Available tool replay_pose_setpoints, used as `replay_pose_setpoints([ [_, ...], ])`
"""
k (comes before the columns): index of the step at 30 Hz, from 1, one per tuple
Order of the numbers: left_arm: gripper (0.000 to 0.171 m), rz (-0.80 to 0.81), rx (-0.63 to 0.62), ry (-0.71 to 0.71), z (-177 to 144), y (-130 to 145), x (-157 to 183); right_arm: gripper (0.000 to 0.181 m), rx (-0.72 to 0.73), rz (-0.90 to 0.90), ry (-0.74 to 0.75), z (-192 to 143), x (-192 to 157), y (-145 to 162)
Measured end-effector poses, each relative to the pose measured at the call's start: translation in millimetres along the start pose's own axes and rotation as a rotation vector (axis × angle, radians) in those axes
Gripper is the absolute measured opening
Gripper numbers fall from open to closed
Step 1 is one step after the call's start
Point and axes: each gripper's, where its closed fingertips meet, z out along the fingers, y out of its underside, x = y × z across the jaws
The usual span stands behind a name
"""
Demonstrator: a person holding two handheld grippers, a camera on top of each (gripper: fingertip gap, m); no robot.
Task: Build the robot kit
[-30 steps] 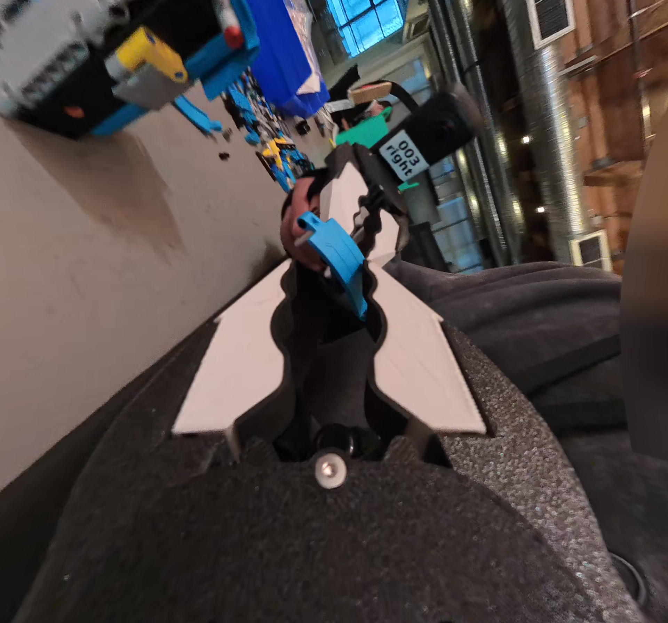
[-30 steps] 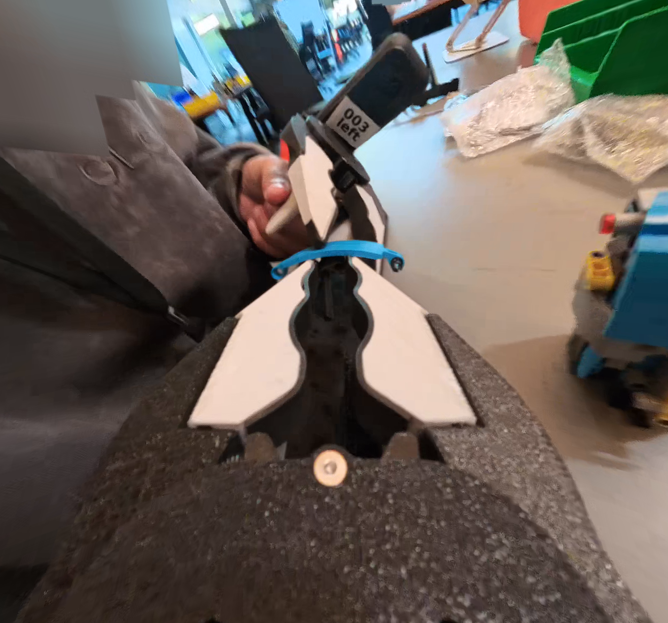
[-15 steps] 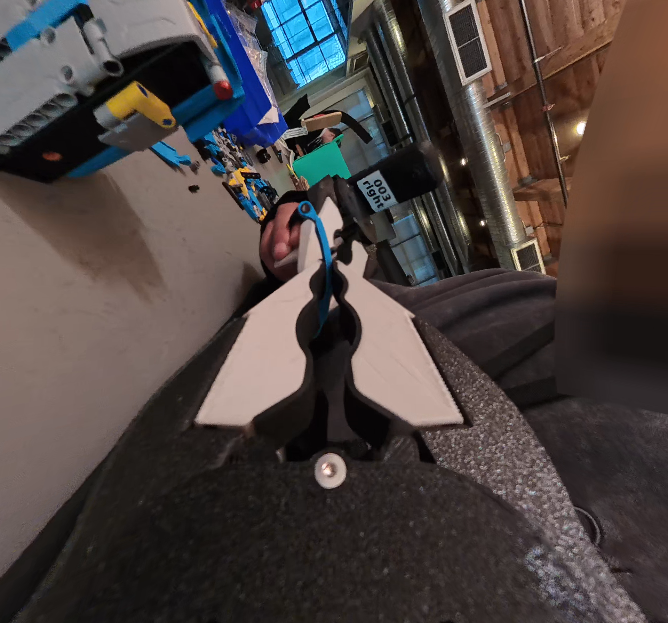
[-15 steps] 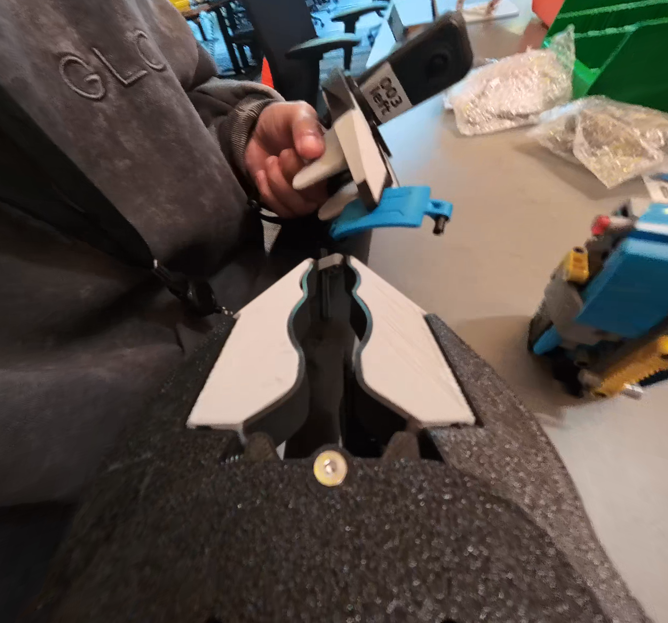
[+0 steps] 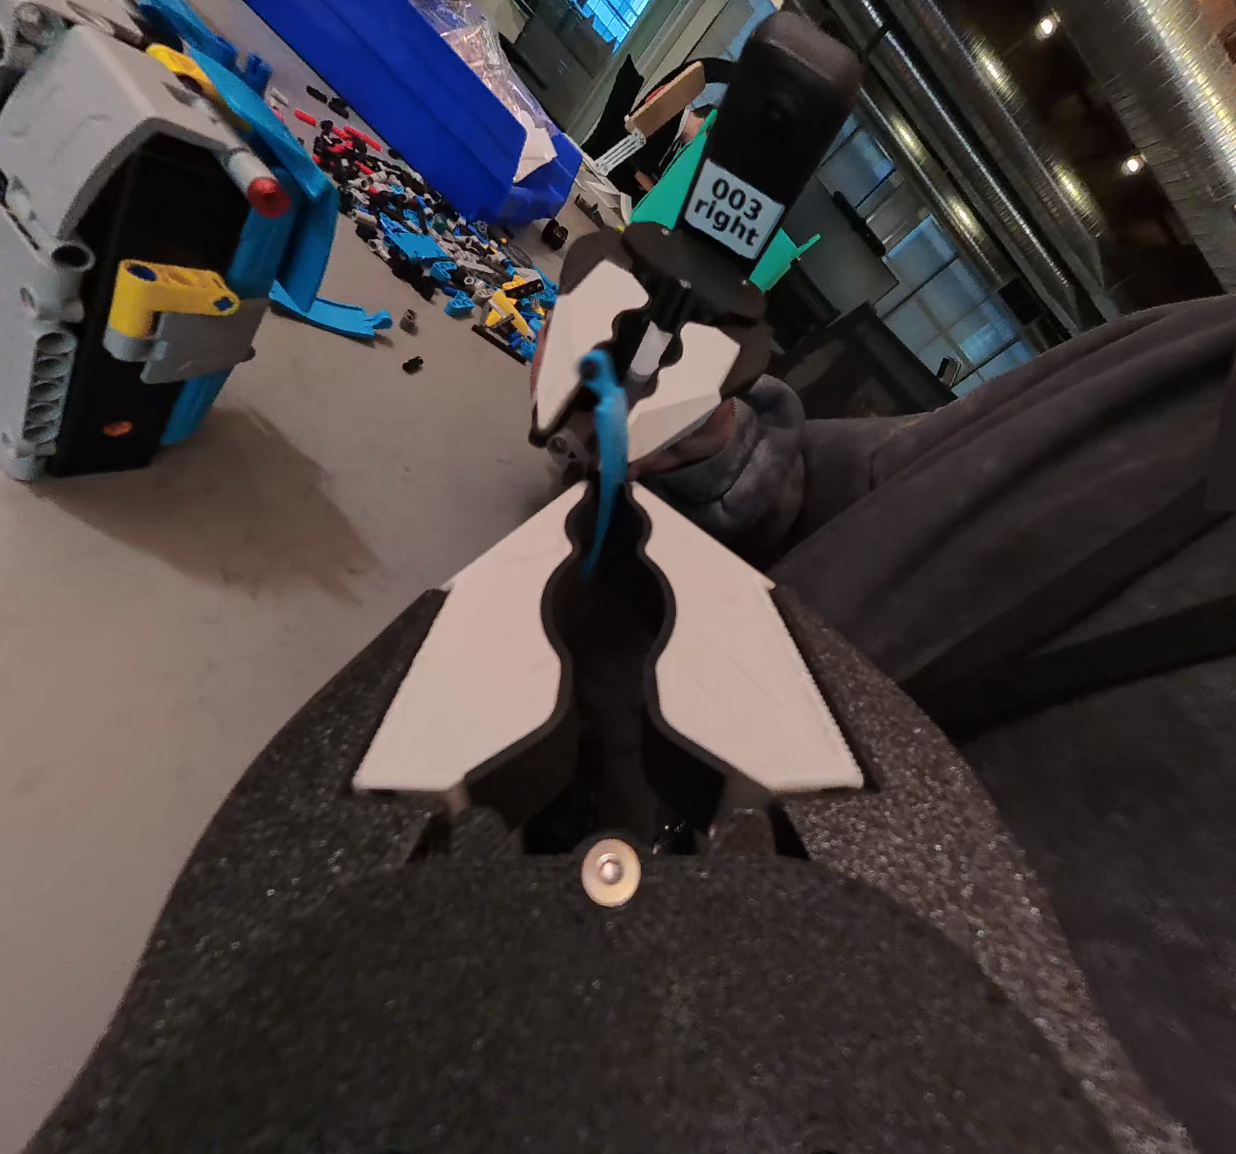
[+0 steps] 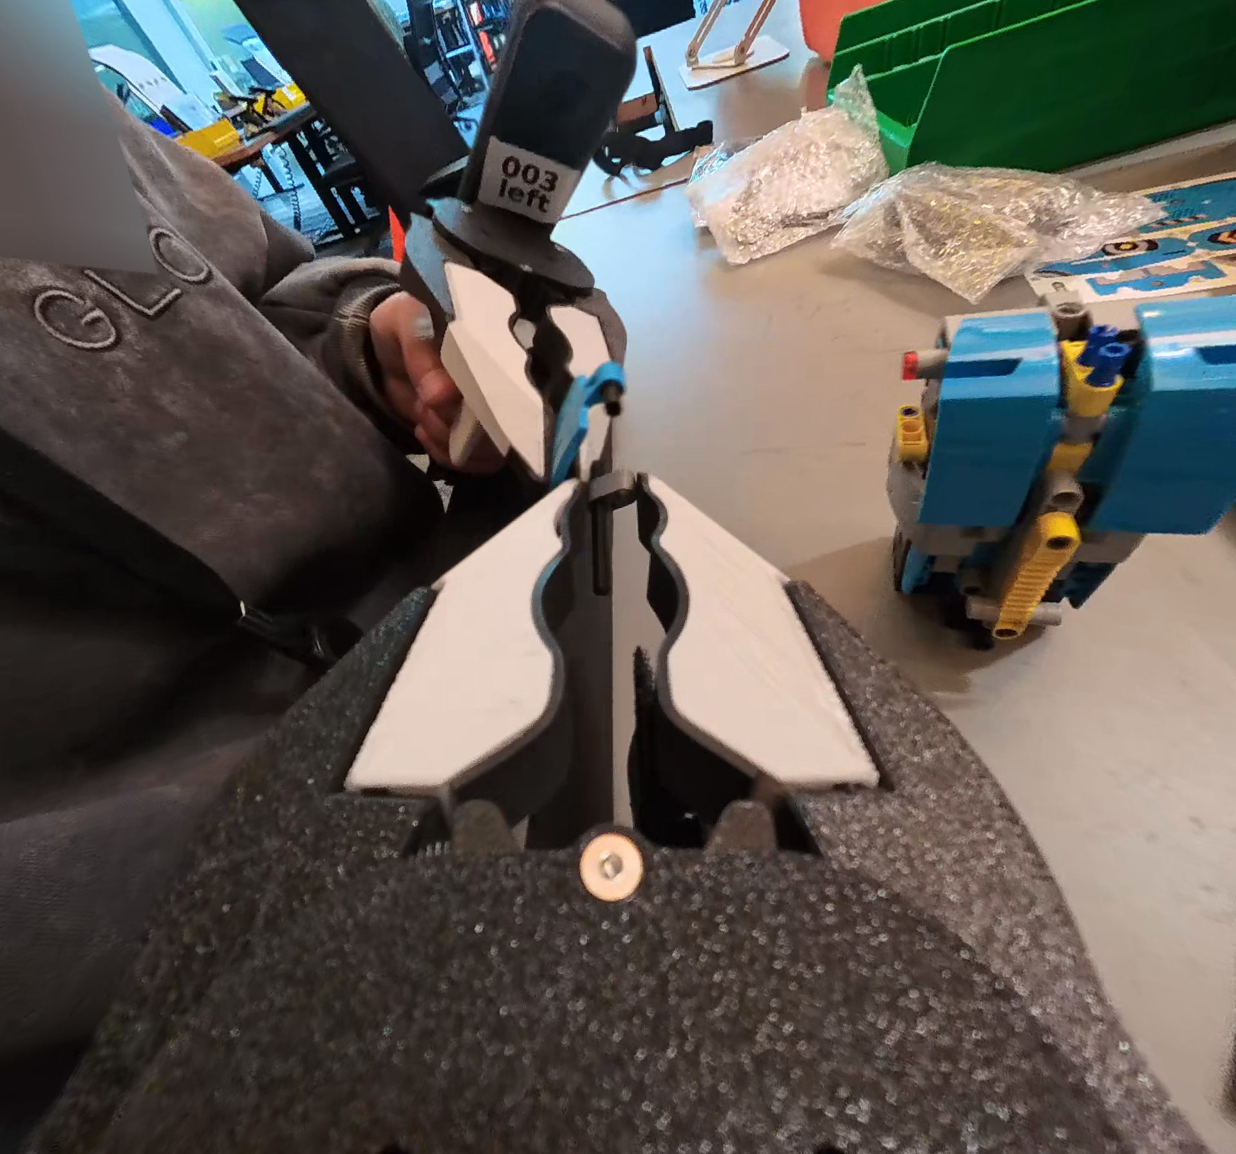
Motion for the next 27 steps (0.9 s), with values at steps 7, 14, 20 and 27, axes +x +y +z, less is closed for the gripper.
replay_pose_setpoints([
  [7, 0.005, -0.005, 0.007, 0.028, 0, -2, 4, 0.014, -0.015, -0.027, 0.008, -1, -2, 1],
  [14, 0.002, 0.075, 0.073, 0.035, -7, -11, 10, 0.014, 0.008, -0.015, 0.031, -9, 4, -4],
  [20, 0.002, 0.088, 0.078, 0.107, -3, -14, 21, 0.014, 0.113, 0.115, -0.121, -22, -10, -21],
  [27, 0.001, 0.257, 0.056, 0.064, 1, -12, 23, 0.014, 0.175, 0.285, -0.292, -29, -22, -26],
])
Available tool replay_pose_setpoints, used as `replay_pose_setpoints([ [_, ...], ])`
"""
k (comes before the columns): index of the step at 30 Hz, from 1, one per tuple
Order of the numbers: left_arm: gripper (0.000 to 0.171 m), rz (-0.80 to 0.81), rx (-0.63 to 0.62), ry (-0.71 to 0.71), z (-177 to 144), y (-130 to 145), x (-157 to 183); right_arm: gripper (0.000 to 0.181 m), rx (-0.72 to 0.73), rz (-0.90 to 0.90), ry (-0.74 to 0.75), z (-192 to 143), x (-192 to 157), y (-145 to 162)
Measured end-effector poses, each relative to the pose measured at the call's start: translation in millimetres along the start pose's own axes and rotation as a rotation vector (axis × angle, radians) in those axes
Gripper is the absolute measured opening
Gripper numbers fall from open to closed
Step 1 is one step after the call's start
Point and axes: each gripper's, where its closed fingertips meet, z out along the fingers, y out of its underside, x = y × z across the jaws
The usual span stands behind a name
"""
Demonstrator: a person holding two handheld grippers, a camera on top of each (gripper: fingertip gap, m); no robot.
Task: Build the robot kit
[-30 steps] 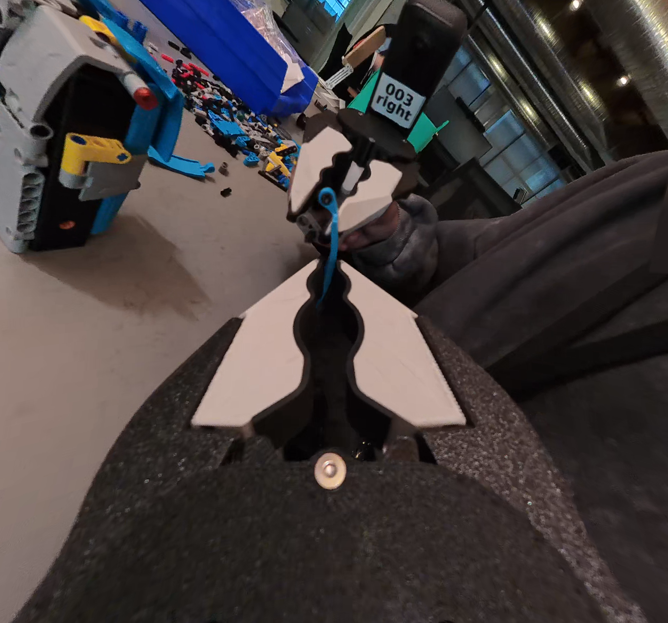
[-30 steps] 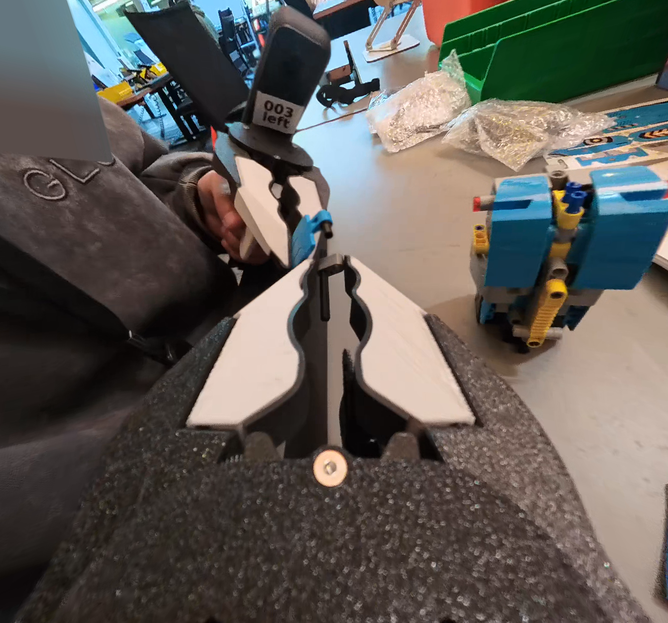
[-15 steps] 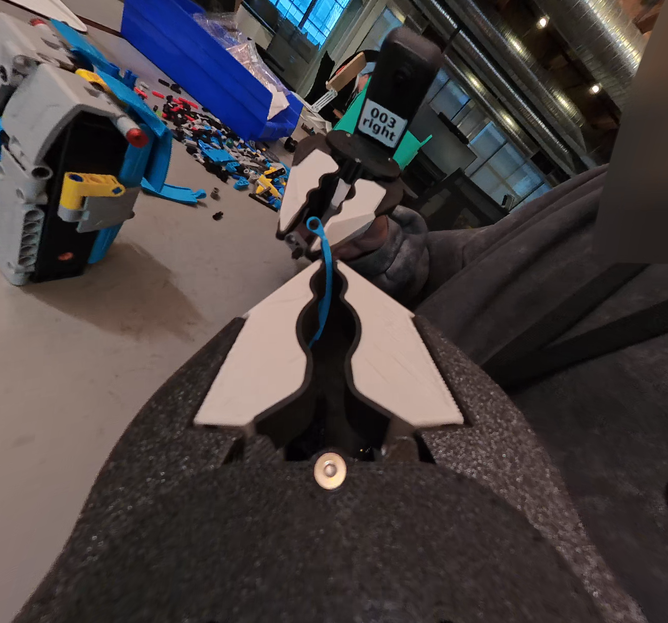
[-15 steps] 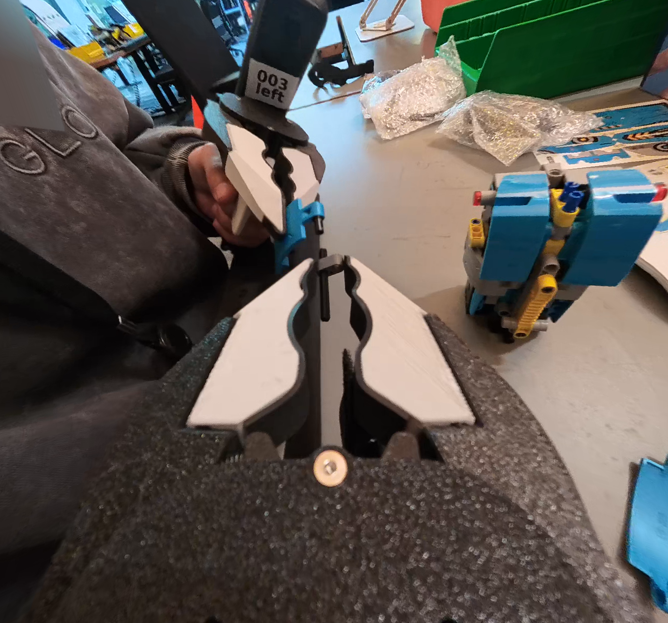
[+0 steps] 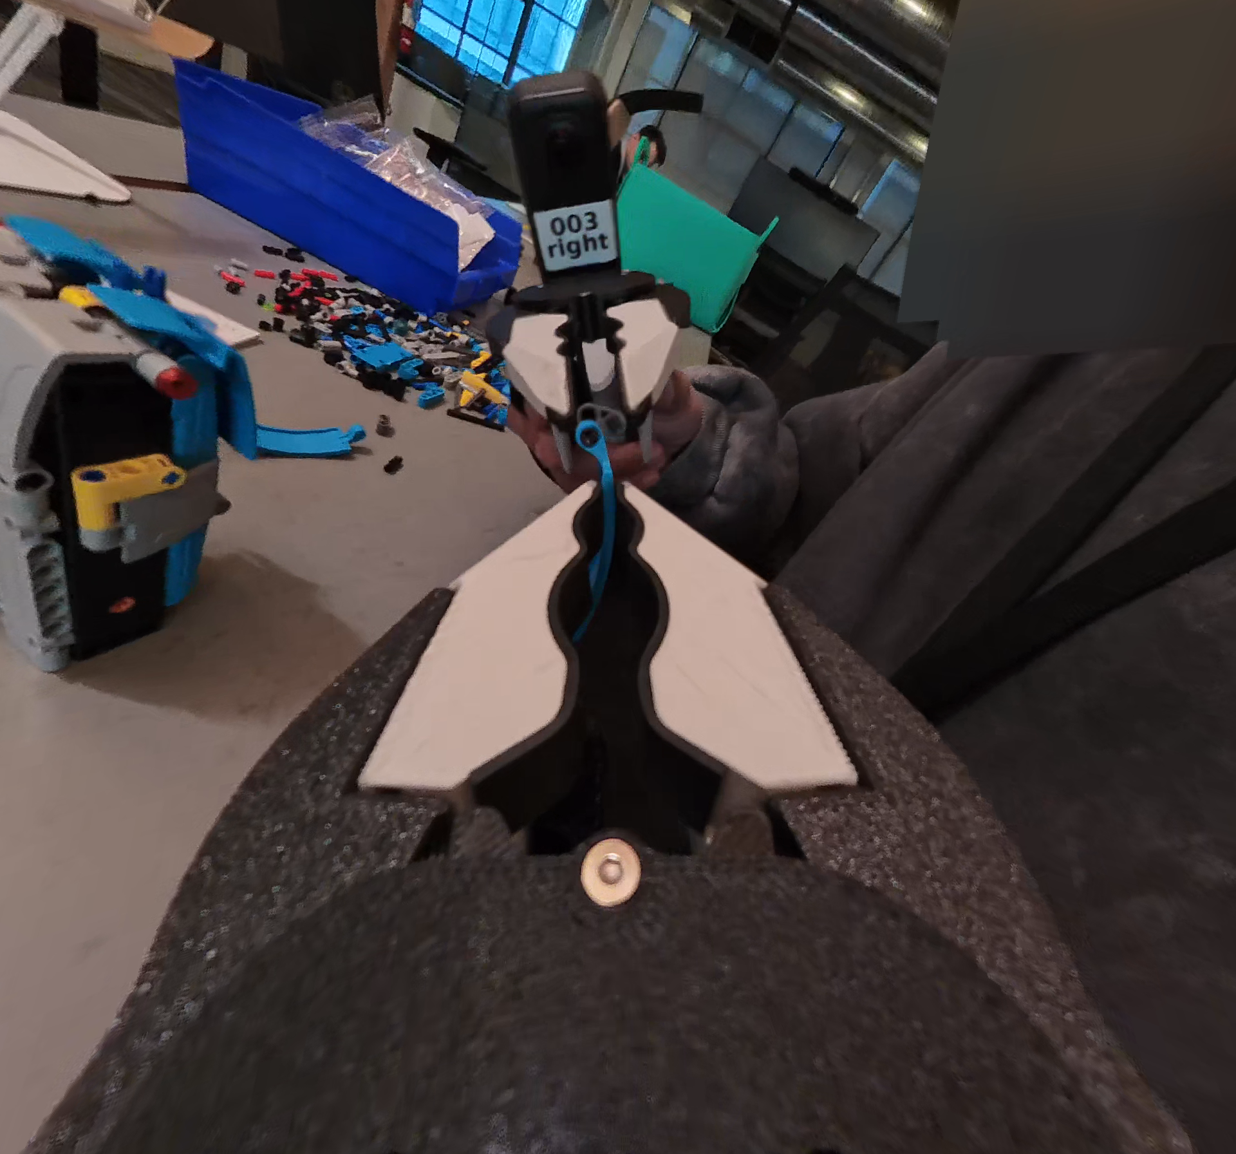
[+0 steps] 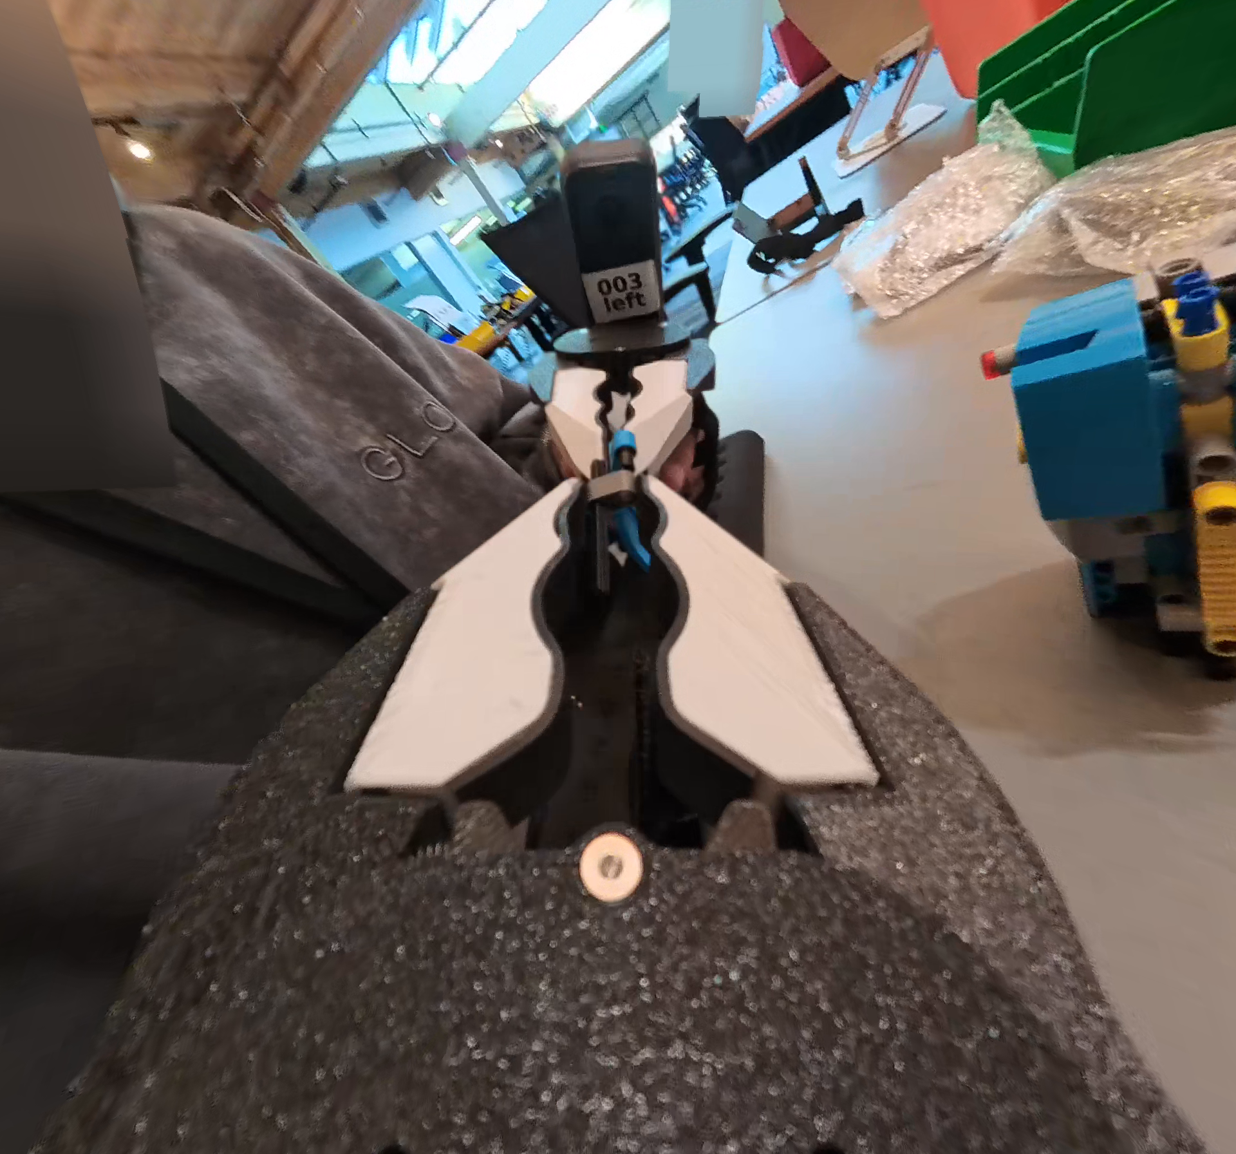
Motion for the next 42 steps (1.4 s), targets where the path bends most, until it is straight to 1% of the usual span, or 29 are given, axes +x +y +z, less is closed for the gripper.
replay_pose_setpoints([
  [2, 0.001, 0.063, 0.007, 0.01, 0, -2, 4, 0.014, -0.004, 0.017, -0.008, 0, 1, 1],
  [5, 0.003, 0.133, -0.02, -0.007, 2, -2, 5, 0.014, -0.006, 0.035, -0.027, 3, 0, 3],
  [8, 0.003, 0.13, -0.053, -0.012, 5, 2, 3, 0.015, -0.012, 0.035, -0.062, 8, -6, 6],
  [10, 0.003, 0.112, -0.051, 0.001, 5, 3, 3, 0.015, -0.014, 0.032, -0.067, 9, -7, 7],
  [13, 0.002, 0.104, -0.069, -0.002, 5, 5, 1, 0.014, -0.031, 0.02, -0.036, 8, -3, 9],
  [15, 0.002, 0.135, -0.093, -0.045, 5, 8, -6, 0.014, -0.037, 0.007, -0.023, 8, -2, 10],
  [16, 0.002, 0.147, -0.1, -0.044, 5, 9, -5, 0.015, -0.044, 0.0, -0.022, 8, -2, 10],
  [19, 0.002, 0.178, -0.128, -0.029, 5, 12, -2, 0.015, -0.066, -0.008, -0.011, 8, 0, 14],
  [21, 0.002, 0.213, -0.148, -0.024, 6, 14, -1, 0.014, -0.071, 0.015, -0.033, 8, -1, 17],
  [24, 0.002, 0.255, -0.195, 0.023, 6, 19, 5, 0.014, -0.1, 0.038, -0.081, 10, -7, 24],
  [30, 0.002, 0.284, -0.229, 0.02, 5, 18, -4, 0.014, -0.076, 0.055, -0.08, 8, -3, 21],
  [33, 0.002, 0.253, -0.23, 0.045, 4, 19, -5, 0.013, -0.078, 0.027, -0.056, 8, 0, 20],
  [35, 0.002, 0.264, -0.249, 0.044, 3, 22, -6, 0.014, -0.09, 0.024, -0.035, 9, 4, 22],
  [38, 0.002, 0.294, -0.309, 0.031, 1, 30, -10, 0.014, -0.133, 0.011, -0.015, 10, 7, 29],
  [42, 0.002, 0.404, -0.422, 0.009, -1, 42, -15, 0.014, -0.263, -0.055, 0.045, 13, 15, 47],
])
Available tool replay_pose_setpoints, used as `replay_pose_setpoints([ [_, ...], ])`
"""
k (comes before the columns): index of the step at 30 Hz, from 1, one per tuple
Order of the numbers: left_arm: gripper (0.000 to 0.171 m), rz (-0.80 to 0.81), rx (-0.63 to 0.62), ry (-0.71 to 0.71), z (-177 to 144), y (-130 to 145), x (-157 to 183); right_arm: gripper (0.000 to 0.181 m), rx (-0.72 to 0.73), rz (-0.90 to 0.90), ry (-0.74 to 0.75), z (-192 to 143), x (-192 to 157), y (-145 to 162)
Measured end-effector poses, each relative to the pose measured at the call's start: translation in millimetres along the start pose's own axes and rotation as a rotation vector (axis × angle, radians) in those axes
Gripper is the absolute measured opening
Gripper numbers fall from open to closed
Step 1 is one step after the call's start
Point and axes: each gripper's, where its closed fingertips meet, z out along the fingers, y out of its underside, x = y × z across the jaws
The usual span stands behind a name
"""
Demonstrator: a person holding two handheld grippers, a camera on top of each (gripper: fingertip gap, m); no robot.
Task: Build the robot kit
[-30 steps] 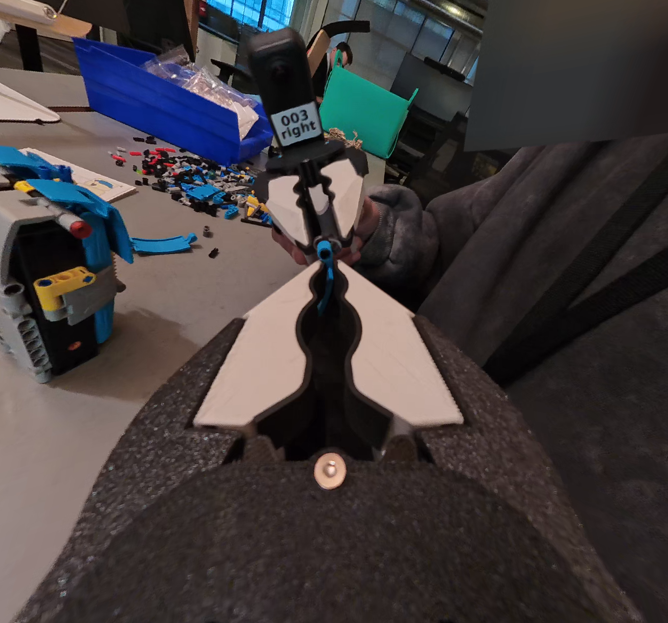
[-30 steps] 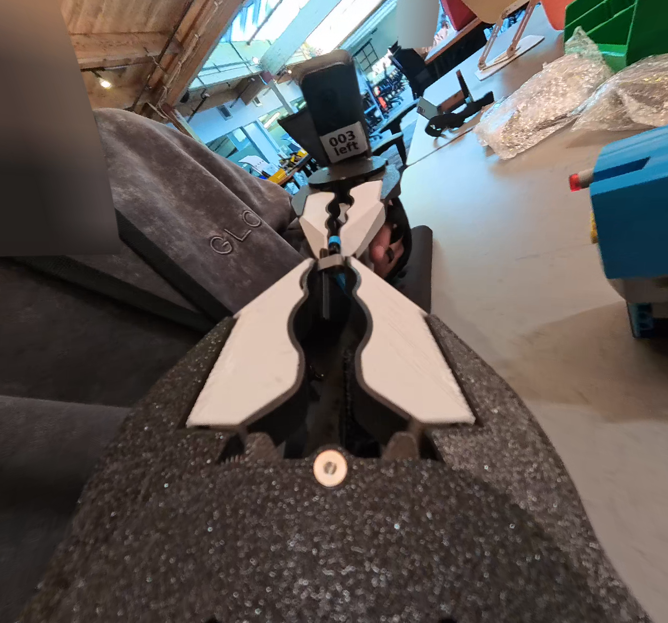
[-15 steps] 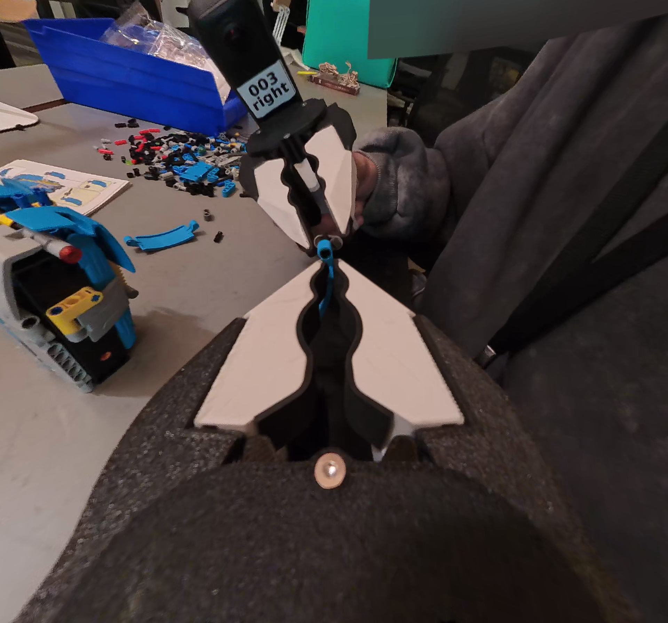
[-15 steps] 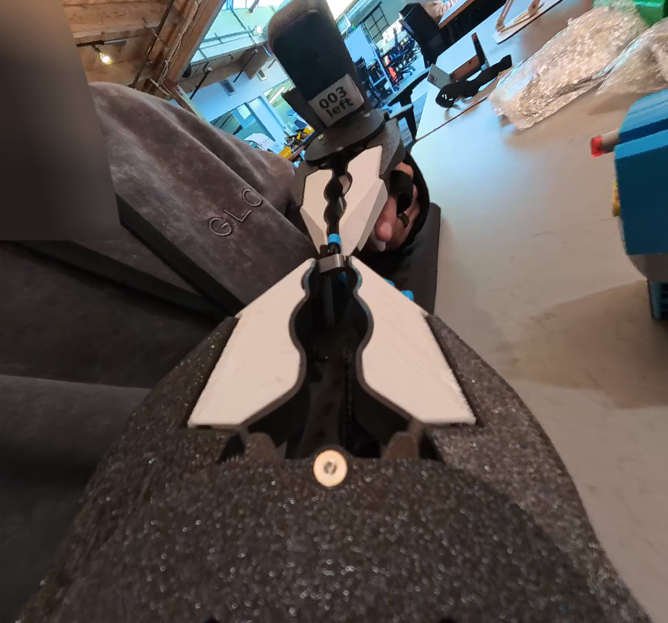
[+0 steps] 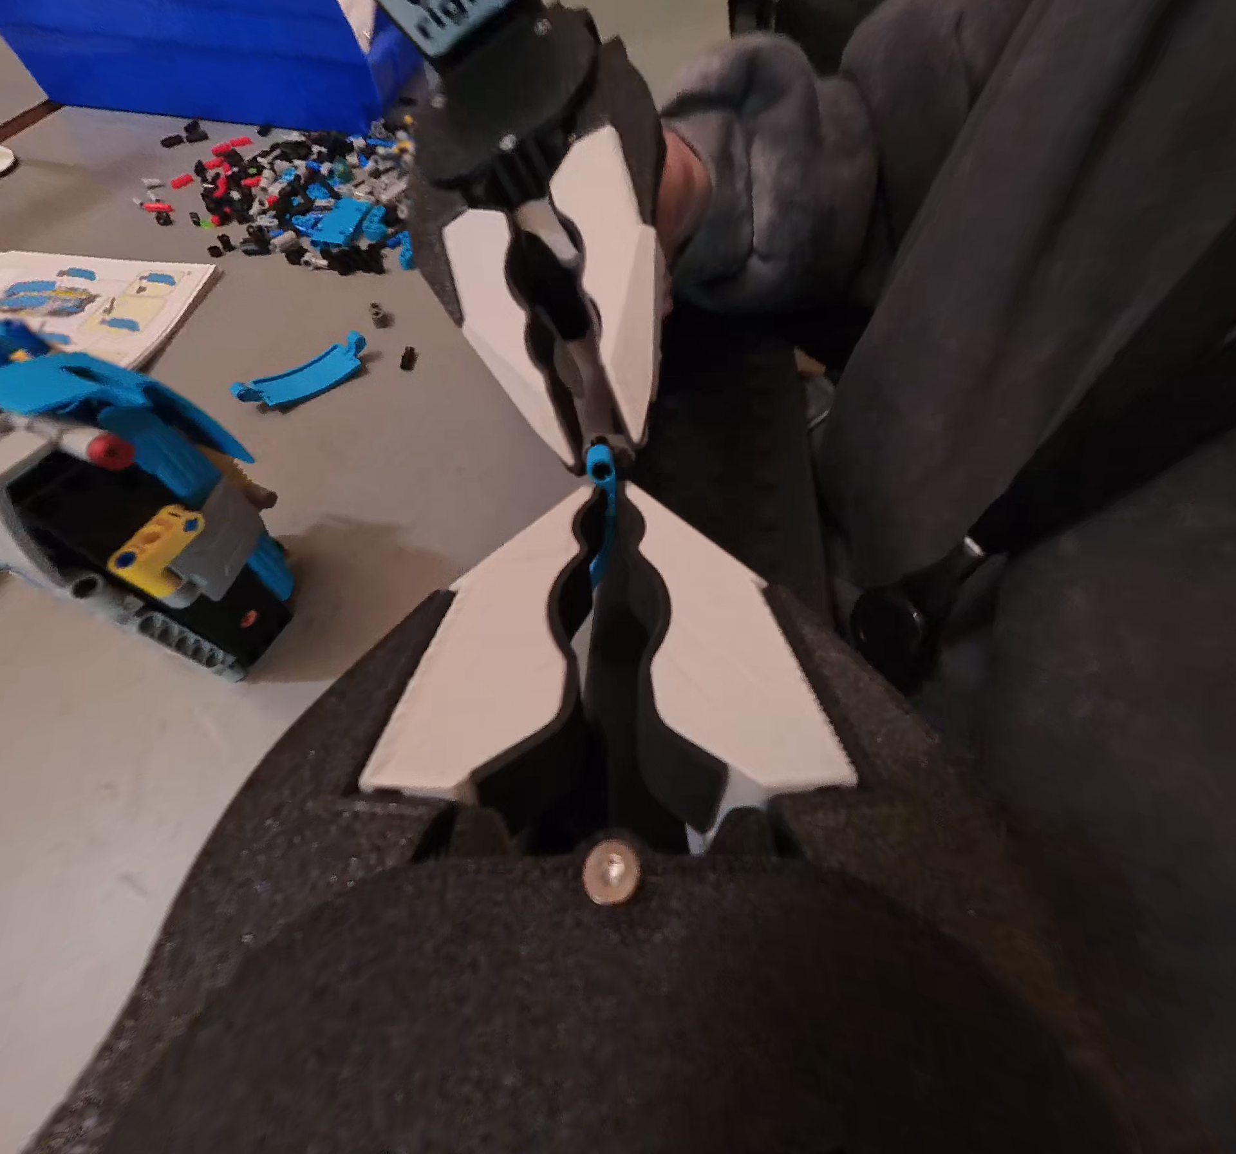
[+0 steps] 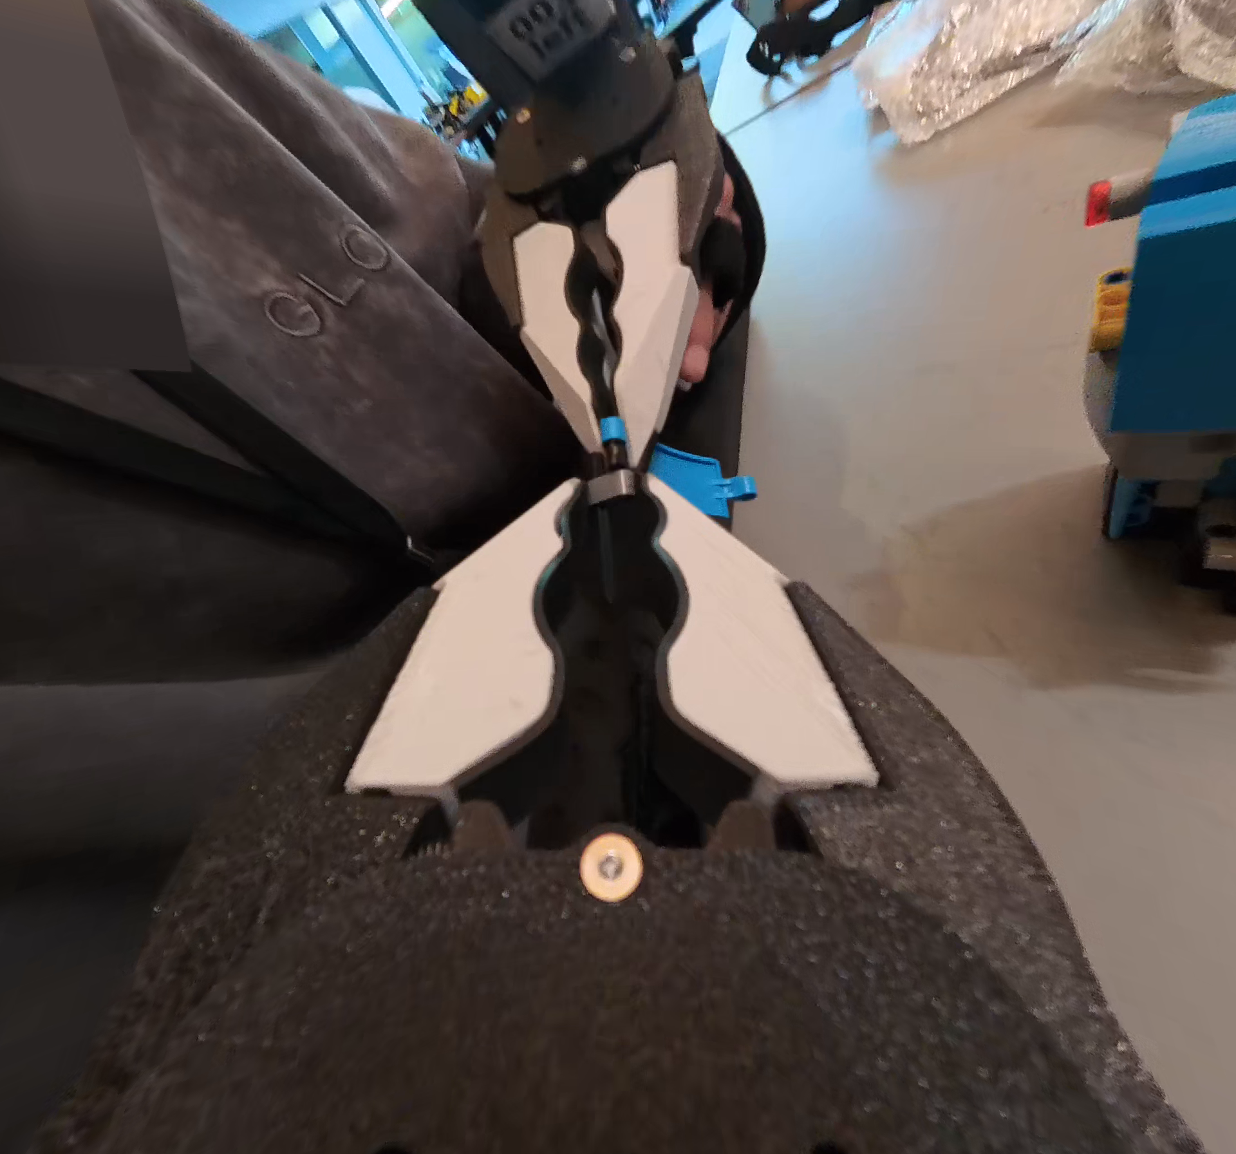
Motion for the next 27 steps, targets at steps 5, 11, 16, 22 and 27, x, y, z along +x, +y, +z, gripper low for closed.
replay_pose_setpoints([
  [5, 0.001, 0.107, -0.084, 0.0, 3, 8, -1, 0.013, -0.022, 0.015, -0.007, 2, 2, 6],
  [11, 0.001, 0.202, -0.122, -0.032, 6, 13, -3, 0.013, -0.024, 0.051, -0.023, 0, 4, 8],
  [16, 0.001, 0.307, -0.156, -0.086, 9, 17, -7, 0.013, -0.027, 0.09, -0.034, 1, 7, 10],
  [22, 0.002, 0.374, -0.228, -0.143, 14, 33, -22, 0.013, -0.142, 0.026, 0.1, 1, 26, 26],
  [27, 0.002, 0.447, -0.219, -0.214, 14, 37, -49, 0.014, -0.477, -0.186, 0.404, -32, 78, 72],
])
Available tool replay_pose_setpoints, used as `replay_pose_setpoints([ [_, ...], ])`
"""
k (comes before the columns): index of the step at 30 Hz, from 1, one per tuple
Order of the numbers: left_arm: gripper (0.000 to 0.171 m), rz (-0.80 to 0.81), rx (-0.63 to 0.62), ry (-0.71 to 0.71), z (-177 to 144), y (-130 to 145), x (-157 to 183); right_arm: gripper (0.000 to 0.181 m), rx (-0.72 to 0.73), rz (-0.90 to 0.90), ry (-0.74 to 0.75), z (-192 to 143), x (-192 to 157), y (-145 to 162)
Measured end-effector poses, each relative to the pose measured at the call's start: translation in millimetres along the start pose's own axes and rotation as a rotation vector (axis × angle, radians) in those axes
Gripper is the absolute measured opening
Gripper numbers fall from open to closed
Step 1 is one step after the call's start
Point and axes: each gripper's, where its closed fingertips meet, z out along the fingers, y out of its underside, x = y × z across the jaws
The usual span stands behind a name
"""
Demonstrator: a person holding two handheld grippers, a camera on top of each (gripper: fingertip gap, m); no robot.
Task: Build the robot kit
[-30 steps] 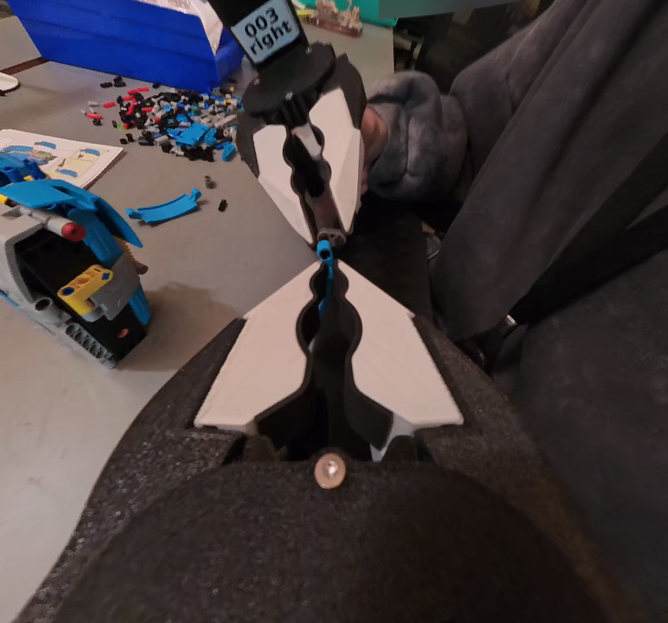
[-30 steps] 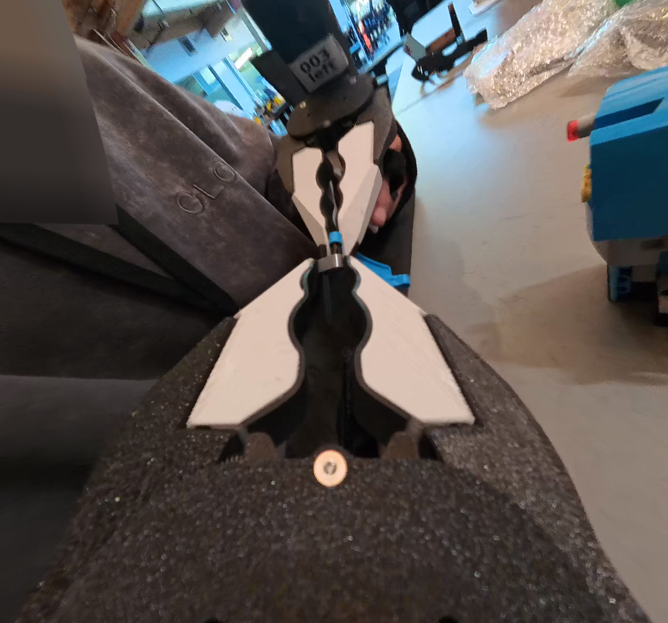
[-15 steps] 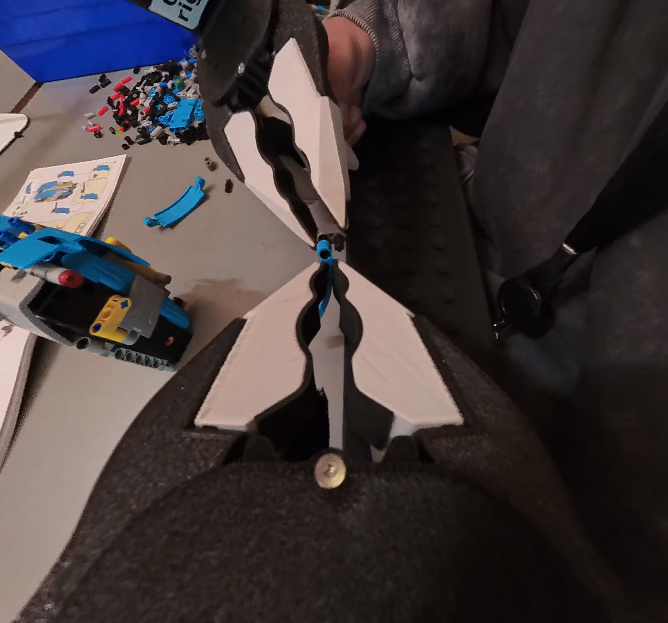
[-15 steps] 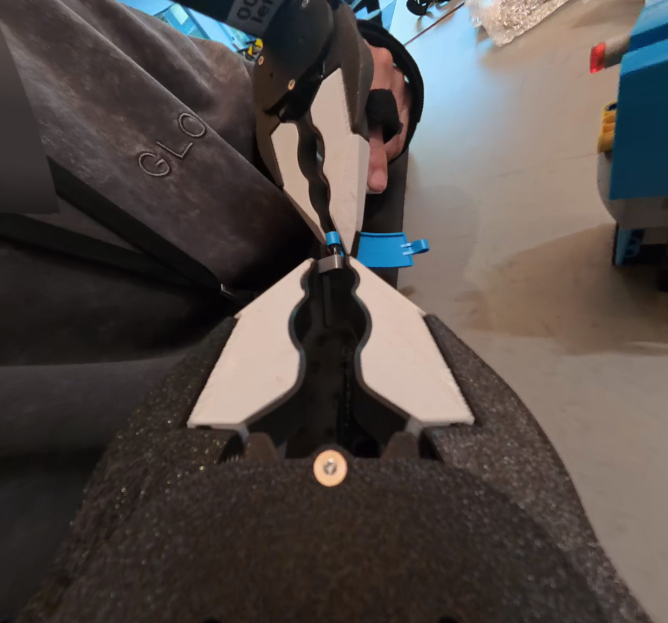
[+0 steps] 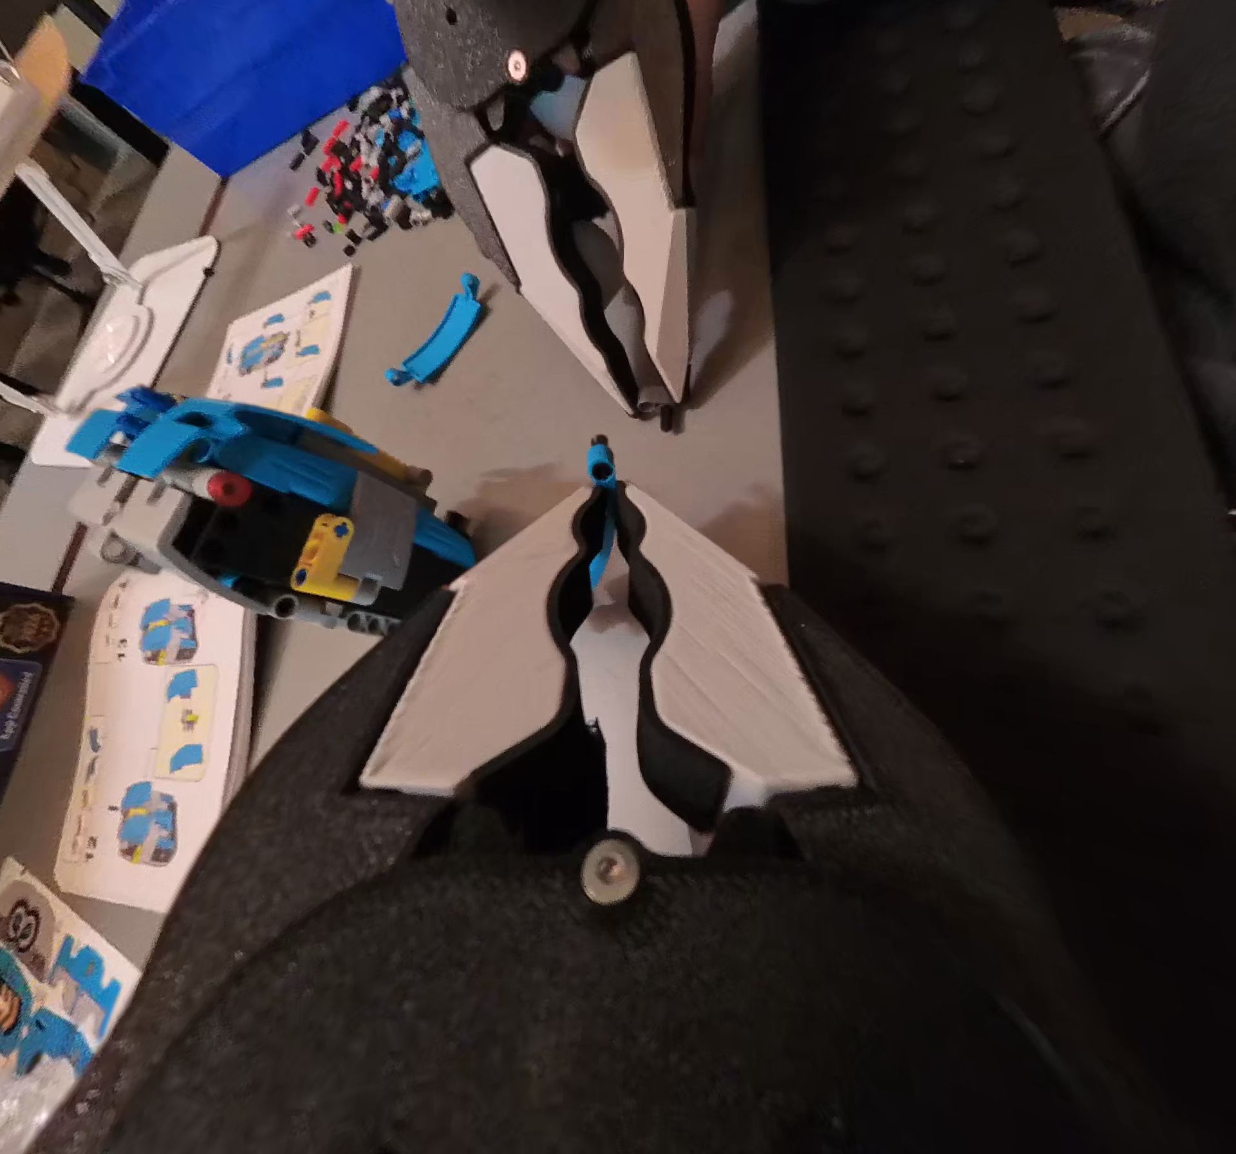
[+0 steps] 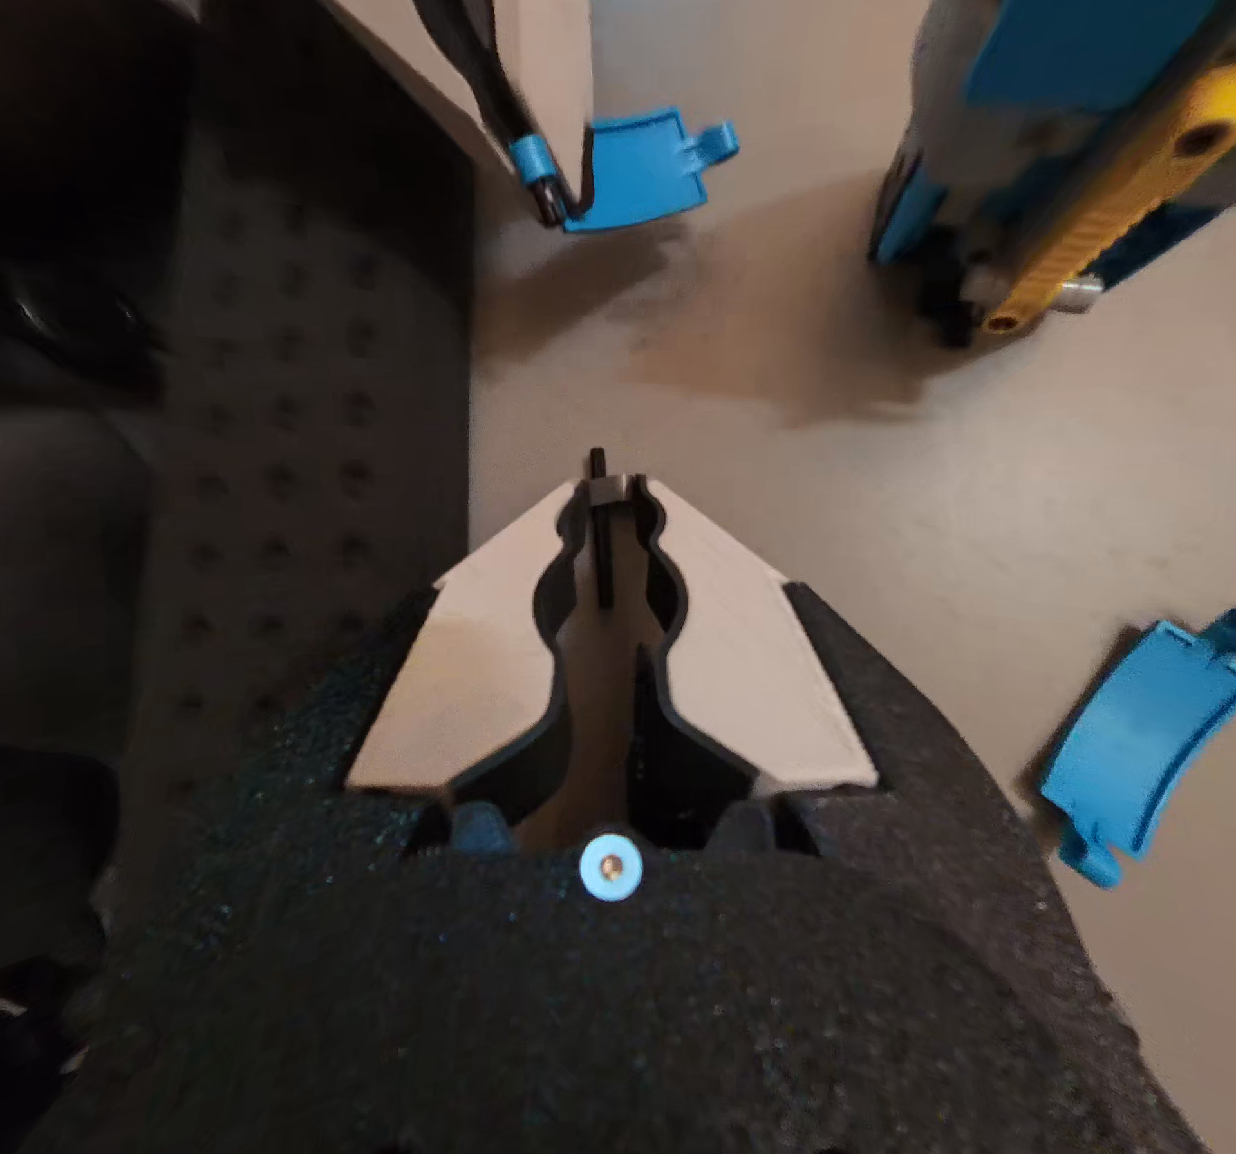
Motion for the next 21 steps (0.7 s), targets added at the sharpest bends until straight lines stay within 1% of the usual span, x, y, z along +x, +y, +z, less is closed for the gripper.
replay_pose_setpoints([
  [4, 0.002, 0.027, 0.072, -0.035, 5.7, -4.1, -5.8, 0.014, 0.038, -0.005, 0.011, -0.8, 3.7, 1.3],
  [7, 0.002, 0.027, 0.115, -0.054, 7.8, -5.5, -6.1, 0.018, 0.045, -0.056, 0.057, -0.9, 4.5, 1.7],
  [9, 0.002, 0.037, 0.117, -0.073, 7.9, -3.6, -7.8, 0.028, 0.041, -0.092, 0.122, -2.3, 8.8, 1.8],
  [13, 0.002, 0.036, 0.115, -0.079, 7.5, 0.1, -8.5, 0.028, 0.053, -0.12, 0.174, -5.0, 9.8, 1.1],
  [15, 0.002, 0.042, 0.114, -0.079, 7.8, 1.1, -8.3, 0.027, 0.05, -0.131, 0.174, -3.3, 9.4, 1.6],
  [18, 0.002, 0.04, 0.118, -0.067, 8.4, 1.1, -7.0, 0.017, 0.057, -0.13, 0.117, -0.9, 4.6, 2.3],
  [21, 0.002, 0.04, 0.124, -0.047, 8.3, 1.1, -4.0, 0.015, 0.069, -0.129, 0.09, -0.1, 3.1, 2.4],
])
